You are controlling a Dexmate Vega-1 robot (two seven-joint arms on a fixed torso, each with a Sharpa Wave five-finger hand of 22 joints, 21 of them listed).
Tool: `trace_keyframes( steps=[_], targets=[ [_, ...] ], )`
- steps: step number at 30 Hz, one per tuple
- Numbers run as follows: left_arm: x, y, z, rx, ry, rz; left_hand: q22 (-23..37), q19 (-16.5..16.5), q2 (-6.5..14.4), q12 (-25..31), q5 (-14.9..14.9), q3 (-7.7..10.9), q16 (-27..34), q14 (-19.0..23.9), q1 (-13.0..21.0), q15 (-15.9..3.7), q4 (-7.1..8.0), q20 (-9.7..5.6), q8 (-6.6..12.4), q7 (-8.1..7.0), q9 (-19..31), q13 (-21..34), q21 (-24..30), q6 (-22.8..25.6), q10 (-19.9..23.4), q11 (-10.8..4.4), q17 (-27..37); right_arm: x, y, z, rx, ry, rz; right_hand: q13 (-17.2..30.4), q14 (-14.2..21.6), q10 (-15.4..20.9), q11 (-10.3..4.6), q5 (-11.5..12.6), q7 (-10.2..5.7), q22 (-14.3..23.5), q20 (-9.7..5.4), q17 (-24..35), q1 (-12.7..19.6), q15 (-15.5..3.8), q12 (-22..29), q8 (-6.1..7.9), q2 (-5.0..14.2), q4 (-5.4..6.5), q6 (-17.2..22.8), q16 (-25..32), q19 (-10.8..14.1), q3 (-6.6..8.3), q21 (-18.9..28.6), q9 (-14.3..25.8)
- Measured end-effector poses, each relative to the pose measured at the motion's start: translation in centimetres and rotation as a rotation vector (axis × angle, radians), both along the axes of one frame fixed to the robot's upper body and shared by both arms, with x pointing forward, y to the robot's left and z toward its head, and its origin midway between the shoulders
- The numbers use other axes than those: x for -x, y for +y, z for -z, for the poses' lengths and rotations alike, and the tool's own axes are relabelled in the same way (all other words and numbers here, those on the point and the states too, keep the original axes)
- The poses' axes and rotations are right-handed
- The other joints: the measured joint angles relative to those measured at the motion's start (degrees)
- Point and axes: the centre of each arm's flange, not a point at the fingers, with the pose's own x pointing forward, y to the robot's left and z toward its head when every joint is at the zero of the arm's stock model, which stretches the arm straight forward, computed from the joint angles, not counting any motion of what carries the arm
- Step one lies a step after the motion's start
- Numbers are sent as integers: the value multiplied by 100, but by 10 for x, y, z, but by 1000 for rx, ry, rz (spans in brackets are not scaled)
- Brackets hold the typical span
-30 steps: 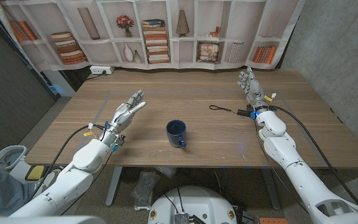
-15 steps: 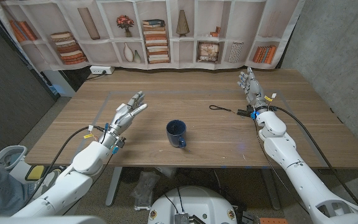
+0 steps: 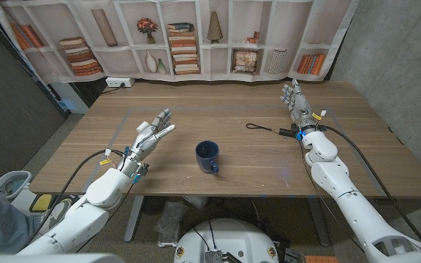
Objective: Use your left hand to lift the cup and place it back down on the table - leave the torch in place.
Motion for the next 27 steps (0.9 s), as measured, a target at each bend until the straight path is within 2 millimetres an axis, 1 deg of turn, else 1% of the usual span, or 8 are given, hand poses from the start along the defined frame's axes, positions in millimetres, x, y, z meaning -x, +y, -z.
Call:
trace_keyframes(
  steps=[8, 11, 14, 18, 22, 24, 27],
  targets=[
    [4, -4, 1, -23, -4, -6, 0, 0, 46, 0, 0, -9, 0, 0, 46, 0, -9, 0, 0, 0, 0, 0, 0, 0, 0, 0, 0, 1, -1, -1, -3, -7, 0, 0, 0, 0, 0, 0, 0, 0, 0, 0, 0, 0, 0, 0, 0, 0, 0, 0, 0, 0, 0, 0],
    [5, -6, 2, -36, -2, -14, 0, 31, 46, 0, 0, -19, 0, 0, 46, 0, -19, 30, 0, 0, 0, 0, 0, 0, 0, 0, 0, 2, -1, -2, -5, -11, -3, 0, 0, 0, 0, 0, 0, 0, 0, 0, 0, 0, 0, 0, 0, 0, 0, 0, 0, 0, 0, 0],
    [7, -8, 2, -48, -3, -22, 0, 30, 16, 0, 0, -19, 0, 0, 76, 0, -19, 30, 0, 0, 0, 0, 0, 0, 0, 0, 0, 2, -1, -2, -6, -13, -4, 0, 0, 0, 0, 0, 0, 0, 0, 0, 0, 0, 0, 0, 0, 0, 0, 0, 0, 0, 0, 0],
    [9, -9, 2, -61, -5, -31, 0, 30, 16, 0, 0, -19, 0, 0, 76, 0, -19, 30, 0, 0, 0, 0, 0, 0, -3, -2, 0, 2, -1, -2, -6, -14, -6, 0, 0, 0, 0, 0, 0, 0, 0, 0, 0, 0, 0, 0, 0, -24, 0, 0, 0, -24, -40, 0],
    [11, -11, 2, -71, -5, -36, 0, 31, 32, 0, 22, -19, 0, 0, 91, 0, -19, 30, 0, 0, 0, 0, 0, 0, -21, -21, 0, 2, -2, -1, -9, -14, -7, 0, 0, 0, 0, 0, 0, 0, 0, 0, 0, 0, 0, 0, 0, -24, 0, 0, 0, -24, -40, 0],
    [12, -11, 3, -76, -5, -38, 0, 0, 38, 0, 22, -19, 0, 0, 98, 0, -19, 60, 0, 0, 0, 0, 0, 0, -40, -2, 0, 2, -2, -1, -9, -15, -7, 0, 0, 0, 0, 0, 0, 0, 0, 0, 0, 0, 0, 0, 0, -24, 0, 0, 0, -24, -40, 0],
    [14, -12, 4, -83, -7, -41, 0, 0, 38, 0, 22, -19, -1, -20, 98, 20, -19, 60, 0, 0, 0, 0, 0, 0, -43, 1, 0, 1, -2, 0, -10, -14, -7, 0, 0, 0, 0, 0, 0, 0, 0, 0, 0, 0, 0, 0, 0, -24, 0, 0, 0, -24, -62, 0]
  ],
)
